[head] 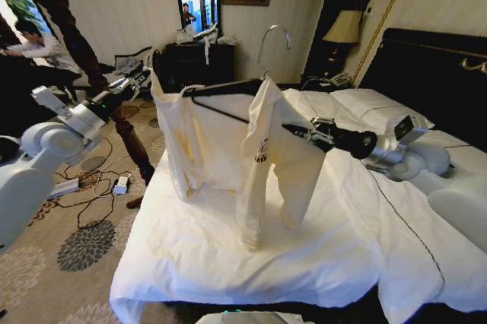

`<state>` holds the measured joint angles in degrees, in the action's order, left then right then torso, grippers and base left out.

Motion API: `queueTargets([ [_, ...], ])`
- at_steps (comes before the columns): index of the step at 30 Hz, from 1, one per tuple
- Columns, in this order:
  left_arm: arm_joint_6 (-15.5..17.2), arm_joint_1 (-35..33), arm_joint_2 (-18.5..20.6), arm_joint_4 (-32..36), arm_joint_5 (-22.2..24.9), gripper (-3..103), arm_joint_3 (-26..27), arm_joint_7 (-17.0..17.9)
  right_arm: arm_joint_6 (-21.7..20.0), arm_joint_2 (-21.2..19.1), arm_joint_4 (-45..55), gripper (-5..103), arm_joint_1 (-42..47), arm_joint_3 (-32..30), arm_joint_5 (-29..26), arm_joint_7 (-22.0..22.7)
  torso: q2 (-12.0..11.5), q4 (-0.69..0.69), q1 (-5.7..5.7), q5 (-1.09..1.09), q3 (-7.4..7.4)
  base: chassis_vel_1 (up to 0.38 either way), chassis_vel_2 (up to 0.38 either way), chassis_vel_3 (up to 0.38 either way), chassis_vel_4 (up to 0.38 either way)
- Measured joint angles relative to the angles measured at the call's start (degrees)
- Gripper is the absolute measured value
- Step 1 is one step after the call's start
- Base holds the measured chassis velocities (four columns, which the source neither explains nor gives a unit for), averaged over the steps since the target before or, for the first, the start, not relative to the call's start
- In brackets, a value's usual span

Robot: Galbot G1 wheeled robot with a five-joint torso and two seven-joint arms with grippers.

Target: Pick up the clothes from the bed and hang them on the clothes hanger.

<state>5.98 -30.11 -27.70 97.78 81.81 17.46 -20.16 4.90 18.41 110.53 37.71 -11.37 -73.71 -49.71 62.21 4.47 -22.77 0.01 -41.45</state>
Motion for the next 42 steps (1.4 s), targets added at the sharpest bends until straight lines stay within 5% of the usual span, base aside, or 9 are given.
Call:
queueTargets([
  [14,0.0,1.7,0.7,-2.3,2.6,0,0.0,1.5,-1.3,1.6,-4.0,19,0.2,0.4,0.1,-11.8,0.0,-0.02,0.0,-0.01,0.0,0.0,0.0,0.0,0.0],
  [31,2.0,3.1,-0.5,5.2,5.3,0,-0.7,5.6,-1.3,5.6,-1.0,19,-0.5,5.4,0.2,-4.6,0.0,0.0,0.0,0.0,0.0,0.0,0.0,0.0,0.0],
  [42,2.5,2.8,-2.2,8.2,5.2,0,-1.4,7.3,-1.0,8.5,-1.3,19,-1.7,9.4,5.8,-1.5,0.0,-0.02,0.0,-0.02,0.0,0.0,0.0,0.0,0.0],
])
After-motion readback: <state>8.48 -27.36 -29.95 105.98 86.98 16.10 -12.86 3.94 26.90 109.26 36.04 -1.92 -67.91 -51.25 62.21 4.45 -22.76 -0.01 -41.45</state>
